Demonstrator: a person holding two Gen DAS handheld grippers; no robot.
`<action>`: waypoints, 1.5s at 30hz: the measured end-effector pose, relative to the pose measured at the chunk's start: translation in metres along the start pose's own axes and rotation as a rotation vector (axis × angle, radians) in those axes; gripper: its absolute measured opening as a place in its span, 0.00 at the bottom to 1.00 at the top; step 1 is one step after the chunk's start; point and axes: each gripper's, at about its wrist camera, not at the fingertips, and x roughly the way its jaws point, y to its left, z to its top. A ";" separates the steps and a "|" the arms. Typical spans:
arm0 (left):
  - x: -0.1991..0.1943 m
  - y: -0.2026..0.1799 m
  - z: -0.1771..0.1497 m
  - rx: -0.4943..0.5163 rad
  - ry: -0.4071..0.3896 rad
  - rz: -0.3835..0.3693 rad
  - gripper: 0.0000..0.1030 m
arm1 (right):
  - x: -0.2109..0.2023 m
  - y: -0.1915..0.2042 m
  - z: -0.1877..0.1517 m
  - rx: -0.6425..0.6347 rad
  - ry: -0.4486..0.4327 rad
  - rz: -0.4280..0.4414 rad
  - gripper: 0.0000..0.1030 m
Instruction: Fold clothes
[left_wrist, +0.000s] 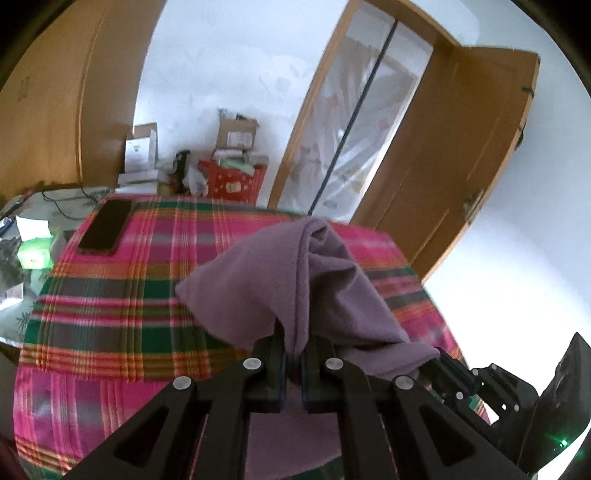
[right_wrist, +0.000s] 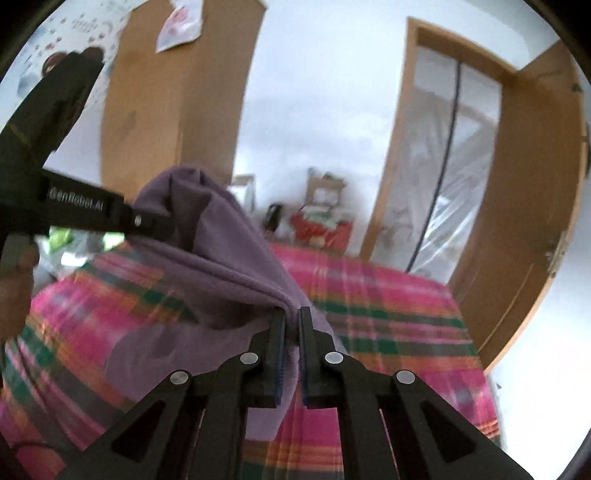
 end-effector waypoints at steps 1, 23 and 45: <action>0.001 -0.001 -0.004 0.004 0.008 0.001 0.06 | 0.001 0.000 -0.006 -0.008 0.016 0.012 0.06; -0.005 -0.008 -0.077 0.139 0.145 0.026 0.13 | 0.013 -0.010 -0.077 0.036 0.218 0.170 0.06; -0.002 -0.088 -0.056 0.646 0.147 0.134 0.34 | -0.003 -0.050 -0.075 0.250 0.232 0.289 0.21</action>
